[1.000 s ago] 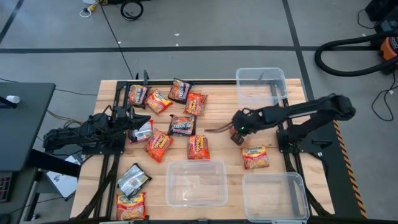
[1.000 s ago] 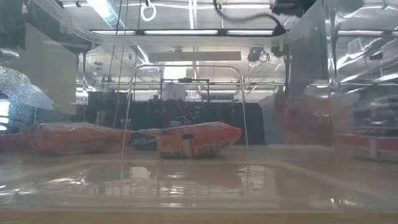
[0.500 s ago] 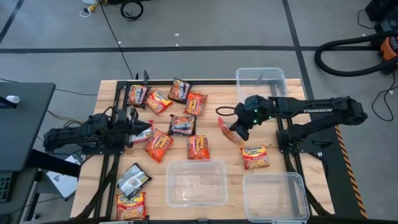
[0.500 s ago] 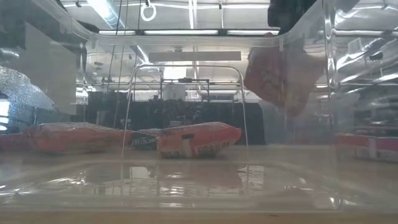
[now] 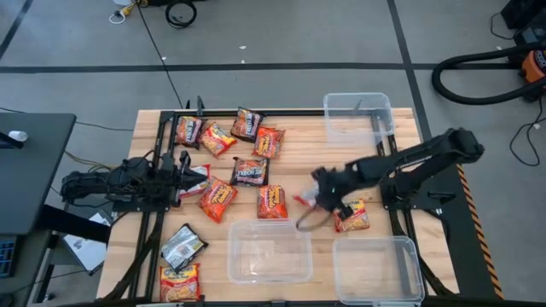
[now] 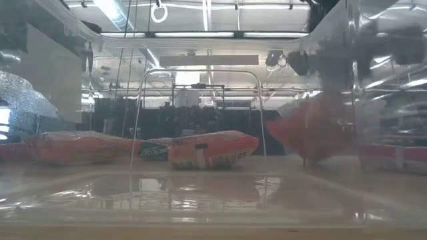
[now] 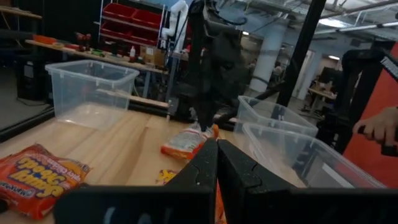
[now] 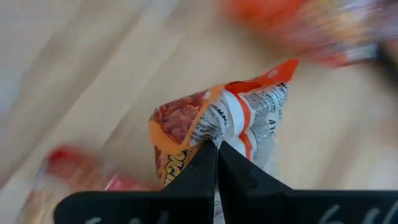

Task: Sort Maruchan noodles
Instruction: Put the orange noodle pack into the bottom left transparent bin

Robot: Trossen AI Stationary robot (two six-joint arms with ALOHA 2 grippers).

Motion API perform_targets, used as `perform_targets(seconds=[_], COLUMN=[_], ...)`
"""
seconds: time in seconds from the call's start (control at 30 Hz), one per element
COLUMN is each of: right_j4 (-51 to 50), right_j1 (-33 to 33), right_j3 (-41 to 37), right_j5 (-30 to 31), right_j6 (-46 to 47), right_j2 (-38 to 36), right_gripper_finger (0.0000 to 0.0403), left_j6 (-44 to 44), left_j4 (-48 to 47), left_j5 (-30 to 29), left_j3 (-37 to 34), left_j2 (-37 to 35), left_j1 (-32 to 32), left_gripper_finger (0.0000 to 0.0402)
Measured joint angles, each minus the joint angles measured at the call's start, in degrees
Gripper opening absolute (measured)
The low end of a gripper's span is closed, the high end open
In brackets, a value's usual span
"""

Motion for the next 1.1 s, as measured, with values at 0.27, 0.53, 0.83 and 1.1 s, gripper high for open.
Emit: perform_targets(seconds=[0.27, 0.53, 0.83, 1.1], right_j4=[-16.27, -24.25, -23.85, -20.83], right_j1=[10.21, 11.80, -4.64, -15.08], right_j3=[0.05, 3.57, 12.20, 7.94], right_j5=[15.75, 22.85, 20.07, 11.44], right_j6=[-7.62, 4.05, 52.04, 61.12], right_j2=[7.01, 7.77, 7.88, 9.36], right_gripper_finger=[0.0016, 0.0105, 0.0205, 0.0216], left_j6=[0.02, 0.92, -0.92, -1.11], left_j4=[0.15, 0.10, 0.29, -0.69], left_j5=[-1.06, -2.19, -7.46, -6.46], left_j3=[0.00, 0.00, 0.00, 0.00], left_j2=[-0.01, 0.00, -0.01, 0.01], left_j1=[-0.04, -0.02, 0.01, 0.00], left_gripper_finger=[0.0011, 0.0011, 0.0011, 0.0011])
